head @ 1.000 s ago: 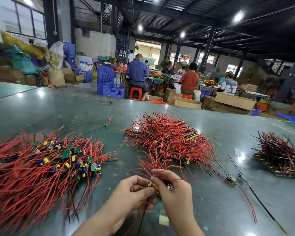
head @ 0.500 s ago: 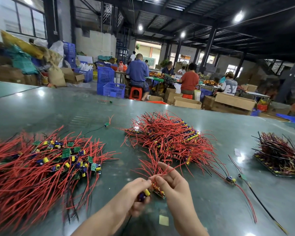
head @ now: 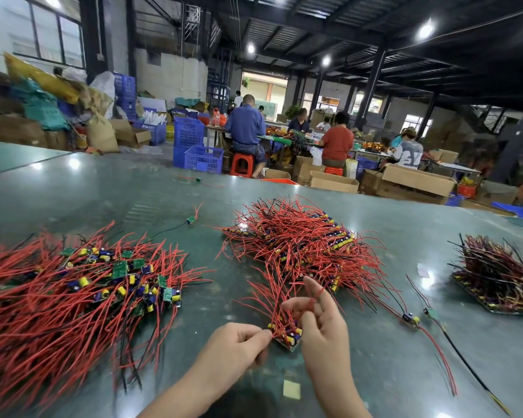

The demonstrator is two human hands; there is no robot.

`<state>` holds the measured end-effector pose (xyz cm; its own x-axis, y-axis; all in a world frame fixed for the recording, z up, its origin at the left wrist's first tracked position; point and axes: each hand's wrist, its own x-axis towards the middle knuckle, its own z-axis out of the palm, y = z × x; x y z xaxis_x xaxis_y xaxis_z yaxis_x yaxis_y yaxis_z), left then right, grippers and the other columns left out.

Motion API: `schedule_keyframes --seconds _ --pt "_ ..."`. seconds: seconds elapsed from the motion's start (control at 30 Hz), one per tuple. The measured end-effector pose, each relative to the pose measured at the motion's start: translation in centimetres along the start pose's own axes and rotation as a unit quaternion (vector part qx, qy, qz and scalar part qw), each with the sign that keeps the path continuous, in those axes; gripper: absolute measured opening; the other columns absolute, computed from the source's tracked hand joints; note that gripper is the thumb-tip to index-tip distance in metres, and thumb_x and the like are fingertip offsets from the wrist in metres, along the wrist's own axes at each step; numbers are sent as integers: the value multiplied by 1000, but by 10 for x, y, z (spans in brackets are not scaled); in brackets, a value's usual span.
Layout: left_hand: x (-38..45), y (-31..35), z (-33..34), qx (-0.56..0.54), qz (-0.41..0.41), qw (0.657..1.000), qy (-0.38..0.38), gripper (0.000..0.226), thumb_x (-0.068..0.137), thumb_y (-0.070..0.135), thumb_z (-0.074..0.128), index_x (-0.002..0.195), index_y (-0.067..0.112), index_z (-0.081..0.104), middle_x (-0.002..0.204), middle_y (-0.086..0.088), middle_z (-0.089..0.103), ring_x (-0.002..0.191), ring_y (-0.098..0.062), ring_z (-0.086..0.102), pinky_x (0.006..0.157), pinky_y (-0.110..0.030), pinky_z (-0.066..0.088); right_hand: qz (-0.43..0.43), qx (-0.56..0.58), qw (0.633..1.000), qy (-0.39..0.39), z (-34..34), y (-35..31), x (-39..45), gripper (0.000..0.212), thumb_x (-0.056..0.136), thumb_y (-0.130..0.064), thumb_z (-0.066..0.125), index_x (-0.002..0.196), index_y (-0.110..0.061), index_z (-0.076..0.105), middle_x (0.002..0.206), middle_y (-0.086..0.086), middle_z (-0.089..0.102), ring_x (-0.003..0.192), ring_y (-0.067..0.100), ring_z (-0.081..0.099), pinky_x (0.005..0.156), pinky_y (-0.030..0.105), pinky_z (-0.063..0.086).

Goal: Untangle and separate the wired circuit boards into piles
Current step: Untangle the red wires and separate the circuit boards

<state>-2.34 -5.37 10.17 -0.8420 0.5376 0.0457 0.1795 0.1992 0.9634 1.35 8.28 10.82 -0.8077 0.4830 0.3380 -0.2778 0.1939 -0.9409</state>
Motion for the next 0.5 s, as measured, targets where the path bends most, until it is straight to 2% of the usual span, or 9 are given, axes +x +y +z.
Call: schedule_keyframes --seconds 0.07,0.13,0.2,0.27,0.33,0.4,0.5 --pt "1 -3 -1 7 19 1000 8 43 86 41 53 48 21 55 48 5 44 49 -9 37 56 -25 29 30 36 999 17 -6 -1 5 46 90 16 35 114 -19 53 76 -2 73 63 3 55 63 13 44" --pt "2 -5 -2 10 26 1000 3 42 93 30 54 52 24 62 42 7 40 43 -5 32 51 -21 27 64 71 995 12 -8 -4 6 41 92 12 35 111 -18 56 79 0 74 62 2 55 60 12 45" --pt "2 -5 -3 3 34 999 -8 40 95 23 52 57 28 66 40 8 39 40 -2 31 46 -16 25 56 40 997 19 -8 -3 6 35 94 7 40 108 -19 59 80 -2 73 63 -1 55 60 12 44" --pt "1 -5 -4 -4 49 999 -4 40 96 19 51 59 27 65 43 7 46 38 -1 32 44 -14 26 42 5 998 39 -11 0 8 25 93 0 48 103 -16 65 77 -3 72 60 -1 55 60 14 42" --pt "1 -5 -6 -13 55 998 3 37 96 17 50 63 23 64 52 4 59 36 -3 36 42 -12 28 48 18 997 62 -17 1 10 20 92 -2 52 97 -13 68 69 -4 68 52 3 48 52 14 40" --pt "1 -4 -6 -29 51 998 -2 33 96 14 48 67 20 63 58 2 64 36 -5 37 41 -13 29 74 86 990 78 -21 -2 11 19 92 -2 52 93 -11 69 65 -2 66 49 4 48 49 14 43" --pt "2 -4 -4 -50 28 998 6 33 97 13 46 68 18 62 52 7 56 39 -3 33 41 -12 26 121 252 956 85 -19 -7 12 14 89 -7 55 89 -9 70 69 3 68 52 5 55 52 14 50"
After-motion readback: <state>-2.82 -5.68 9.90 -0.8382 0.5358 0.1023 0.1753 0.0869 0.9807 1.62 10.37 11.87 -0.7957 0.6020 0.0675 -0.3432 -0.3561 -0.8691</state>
